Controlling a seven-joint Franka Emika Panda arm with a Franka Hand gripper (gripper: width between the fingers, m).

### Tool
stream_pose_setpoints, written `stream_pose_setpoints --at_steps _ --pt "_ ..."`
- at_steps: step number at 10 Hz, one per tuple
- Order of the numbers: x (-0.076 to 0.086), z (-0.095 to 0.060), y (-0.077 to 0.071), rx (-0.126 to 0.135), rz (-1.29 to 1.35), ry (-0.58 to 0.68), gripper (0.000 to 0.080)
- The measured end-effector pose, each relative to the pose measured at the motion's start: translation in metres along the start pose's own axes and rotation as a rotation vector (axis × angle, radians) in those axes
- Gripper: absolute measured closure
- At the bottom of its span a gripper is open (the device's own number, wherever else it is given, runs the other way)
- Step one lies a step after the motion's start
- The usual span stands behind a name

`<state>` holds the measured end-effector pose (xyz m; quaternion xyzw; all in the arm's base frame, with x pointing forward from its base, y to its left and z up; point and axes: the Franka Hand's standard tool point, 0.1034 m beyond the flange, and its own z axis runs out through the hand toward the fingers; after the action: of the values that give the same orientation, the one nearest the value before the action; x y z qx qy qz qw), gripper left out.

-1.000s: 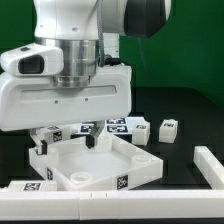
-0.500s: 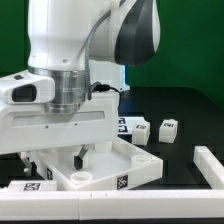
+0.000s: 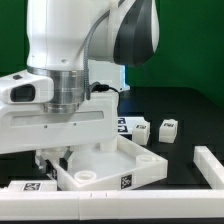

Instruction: Assemble square table

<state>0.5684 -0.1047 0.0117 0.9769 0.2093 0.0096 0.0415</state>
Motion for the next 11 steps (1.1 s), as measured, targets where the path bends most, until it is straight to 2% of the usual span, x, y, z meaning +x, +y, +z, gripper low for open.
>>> stream_pose_setpoints --at_steps 1,3,6,7,9,11 --pt "0.004 -0.002 -0.006 0.001 0.071 0.002 0.0721" --pt "0.013 -0.005 -0.026 0.005 0.194 0.001 0.0737" --pt "0.025 -0.005 -0.056 0.025 0.416 -0.015 0.0737" --pt "0.028 -0.005 -0.062 0.033 0.446 -0.01 0.0737" --pt "0.029 -0.005 -0.065 0.045 0.493 0.001 0.0736" --pt "0.034 -0.006 -0.076 0.043 0.494 0.003 0.0736"
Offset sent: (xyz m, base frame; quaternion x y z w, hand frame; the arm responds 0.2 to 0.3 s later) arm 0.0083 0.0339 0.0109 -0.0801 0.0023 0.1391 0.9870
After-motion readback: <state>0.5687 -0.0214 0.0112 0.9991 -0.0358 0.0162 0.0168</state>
